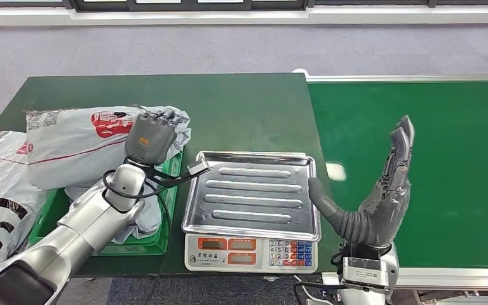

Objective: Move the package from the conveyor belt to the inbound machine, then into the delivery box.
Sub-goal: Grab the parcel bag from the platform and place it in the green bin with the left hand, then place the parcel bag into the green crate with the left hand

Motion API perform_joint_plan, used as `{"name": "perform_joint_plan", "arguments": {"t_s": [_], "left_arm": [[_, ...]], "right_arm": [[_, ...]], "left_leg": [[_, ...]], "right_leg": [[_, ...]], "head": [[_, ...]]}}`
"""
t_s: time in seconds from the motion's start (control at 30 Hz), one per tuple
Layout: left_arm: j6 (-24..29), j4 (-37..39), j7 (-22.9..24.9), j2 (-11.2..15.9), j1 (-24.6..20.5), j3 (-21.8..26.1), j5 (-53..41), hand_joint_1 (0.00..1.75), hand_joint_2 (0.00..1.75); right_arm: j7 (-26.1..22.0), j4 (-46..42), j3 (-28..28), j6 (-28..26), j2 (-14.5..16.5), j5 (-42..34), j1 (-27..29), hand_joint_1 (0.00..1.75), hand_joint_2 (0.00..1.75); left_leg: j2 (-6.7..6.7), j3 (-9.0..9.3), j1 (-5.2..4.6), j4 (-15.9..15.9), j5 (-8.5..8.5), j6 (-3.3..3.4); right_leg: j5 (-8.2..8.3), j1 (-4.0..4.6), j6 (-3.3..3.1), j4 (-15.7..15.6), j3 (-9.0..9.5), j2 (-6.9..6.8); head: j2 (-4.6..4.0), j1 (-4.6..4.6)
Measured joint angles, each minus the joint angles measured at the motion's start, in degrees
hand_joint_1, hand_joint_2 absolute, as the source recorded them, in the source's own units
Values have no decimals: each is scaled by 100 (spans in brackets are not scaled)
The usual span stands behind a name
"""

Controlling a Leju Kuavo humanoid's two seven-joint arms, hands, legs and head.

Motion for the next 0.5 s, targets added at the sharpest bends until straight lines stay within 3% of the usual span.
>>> {"name": "perform_joint_plan", "arguments": {"t_s": [0.2, 0.5], "left_arm": [[-77, -116, 65, 33, 9, -2, 0, 175, 175], [-209, -42, -448, -32, 106, 136, 0, 175, 175]], "right_arm": [[0, -1, 0, -49, -24, -8, 9, 0, 175], [-5, -2, 0, -158, -90, -47, 66, 0, 175]], "left_leg": [[0, -1, -4, 2, -2, 3], [5, -1, -4, 1, -2, 3]], "right_leg": [[2, -3, 0, -1, -2, 3], [2, -2, -1, 0, -5, 5]], "head": [[0, -1], [0, -1]]}}
